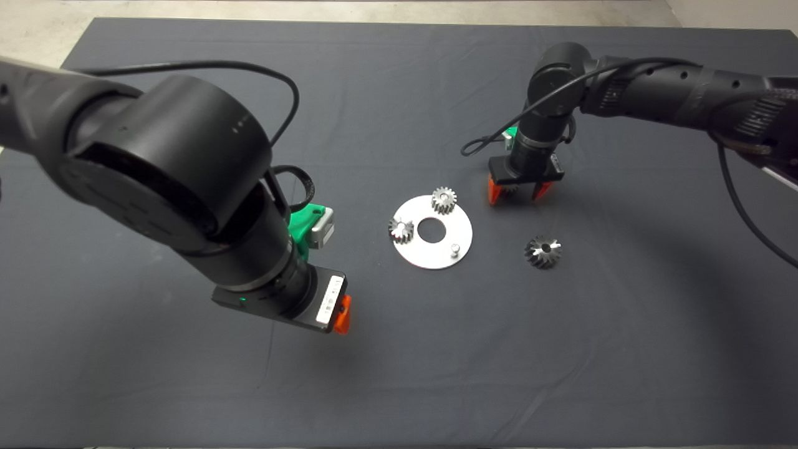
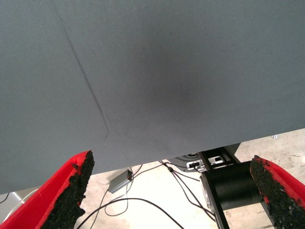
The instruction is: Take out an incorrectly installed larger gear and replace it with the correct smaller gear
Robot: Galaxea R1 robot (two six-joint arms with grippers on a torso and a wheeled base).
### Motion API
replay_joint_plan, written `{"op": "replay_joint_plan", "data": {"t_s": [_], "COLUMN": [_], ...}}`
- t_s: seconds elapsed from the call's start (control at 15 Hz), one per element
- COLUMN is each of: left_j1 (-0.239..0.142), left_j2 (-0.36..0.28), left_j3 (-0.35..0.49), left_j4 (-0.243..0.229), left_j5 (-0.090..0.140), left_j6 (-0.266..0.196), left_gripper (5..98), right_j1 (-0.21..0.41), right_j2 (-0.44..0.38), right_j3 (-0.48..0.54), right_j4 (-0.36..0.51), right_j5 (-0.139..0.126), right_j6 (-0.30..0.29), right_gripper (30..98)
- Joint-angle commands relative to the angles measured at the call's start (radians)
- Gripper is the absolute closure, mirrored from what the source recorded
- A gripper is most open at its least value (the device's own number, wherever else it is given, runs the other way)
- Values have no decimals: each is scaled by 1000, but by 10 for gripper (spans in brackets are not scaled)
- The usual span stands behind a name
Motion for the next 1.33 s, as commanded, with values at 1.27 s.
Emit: {"op": "replay_joint_plan", "data": {"t_s": [1.27], "left_j1": [-20], "left_j2": [48], "left_j3": [-14], "left_j4": [3], "left_j5": [69], "left_j6": [0], "left_gripper": [197], "right_j1": [21], "right_j2": [32], "right_j3": [-121], "right_j4": [-79], "right_j5": [-91], "right_j6": [-85], "right_gripper": [558]}}
